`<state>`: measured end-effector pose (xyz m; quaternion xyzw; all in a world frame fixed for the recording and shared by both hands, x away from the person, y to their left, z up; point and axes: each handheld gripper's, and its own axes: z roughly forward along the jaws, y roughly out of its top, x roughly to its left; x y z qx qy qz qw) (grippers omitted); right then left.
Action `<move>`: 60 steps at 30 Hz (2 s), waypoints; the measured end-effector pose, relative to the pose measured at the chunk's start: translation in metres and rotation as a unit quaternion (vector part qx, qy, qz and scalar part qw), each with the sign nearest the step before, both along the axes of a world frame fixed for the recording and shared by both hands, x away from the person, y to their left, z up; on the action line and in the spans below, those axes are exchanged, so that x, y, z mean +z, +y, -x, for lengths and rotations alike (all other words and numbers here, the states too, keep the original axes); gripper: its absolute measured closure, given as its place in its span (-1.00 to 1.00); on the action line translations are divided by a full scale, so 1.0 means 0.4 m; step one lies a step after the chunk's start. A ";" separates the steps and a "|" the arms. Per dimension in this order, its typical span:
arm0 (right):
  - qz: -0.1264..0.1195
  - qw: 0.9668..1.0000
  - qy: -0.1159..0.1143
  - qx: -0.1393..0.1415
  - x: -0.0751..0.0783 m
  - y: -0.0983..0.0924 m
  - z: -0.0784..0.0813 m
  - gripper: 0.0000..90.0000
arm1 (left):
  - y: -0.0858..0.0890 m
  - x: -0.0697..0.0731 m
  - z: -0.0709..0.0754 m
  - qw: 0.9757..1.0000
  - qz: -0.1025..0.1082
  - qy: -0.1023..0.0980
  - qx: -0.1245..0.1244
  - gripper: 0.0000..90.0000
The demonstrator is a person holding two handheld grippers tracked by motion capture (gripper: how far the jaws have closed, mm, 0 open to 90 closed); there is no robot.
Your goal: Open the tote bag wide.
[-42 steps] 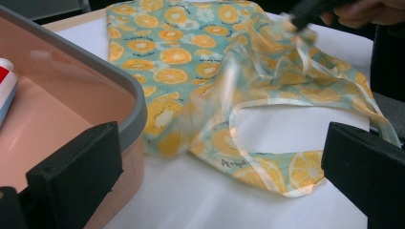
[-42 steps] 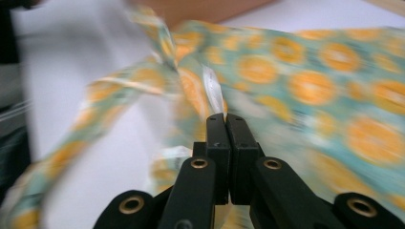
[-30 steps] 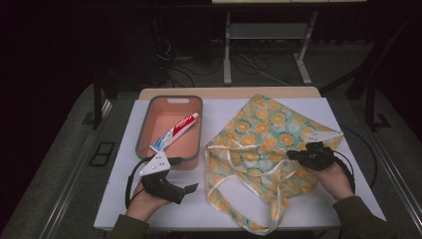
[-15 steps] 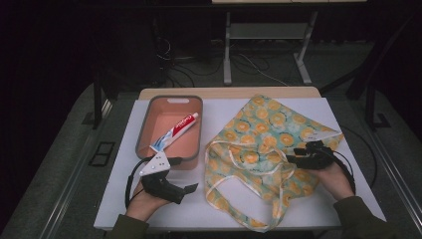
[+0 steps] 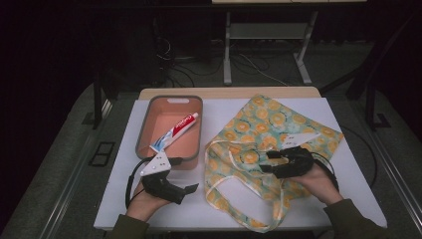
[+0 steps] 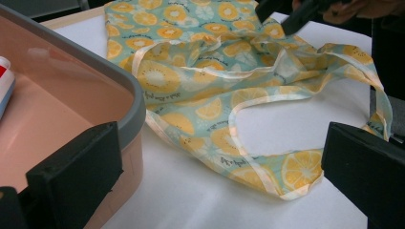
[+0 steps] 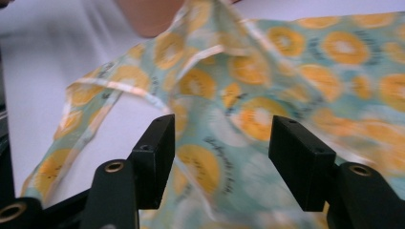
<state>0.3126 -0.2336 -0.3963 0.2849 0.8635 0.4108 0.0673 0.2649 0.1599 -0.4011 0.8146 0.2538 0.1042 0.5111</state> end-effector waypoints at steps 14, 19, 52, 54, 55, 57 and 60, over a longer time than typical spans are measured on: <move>0.048 0.997 0.036 0.037 -0.086 0.106 -0.033 0.24 | 0.001 0.001 0.000 1.000 0.002 -0.001 0.000 -1.00; 0.054 0.997 0.045 0.044 -0.100 0.109 -0.038 0.50 | 0.002 0.000 -0.001 1.000 0.001 0.000 -0.001 -1.00; -0.043 0.995 0.002 -0.091 -0.013 -0.112 -0.167 0.98 | 0.003 -0.001 -0.002 1.000 0.004 0.001 -0.001 -1.00; -0.047 0.994 0.007 -0.100 -0.018 -0.126 -0.172 0.98 | 0.003 -0.001 -0.002 1.000 0.003 0.001 0.000 -1.00; -0.046 0.994 0.008 -0.103 -0.021 -0.130 -0.174 0.98 | 0.002 0.000 -0.002 1.000 0.002 0.001 0.000 -1.00; -0.046 0.993 0.012 -0.105 -0.025 -0.133 -0.177 0.98 | 0.001 0.001 -0.004 1.000 0.000 0.000 0.000 -1.00; -0.041 0.993 0.014 -0.108 -0.030 -0.132 -0.180 0.98 | 0.004 0.003 -0.007 1.000 -0.001 0.001 0.002 -1.00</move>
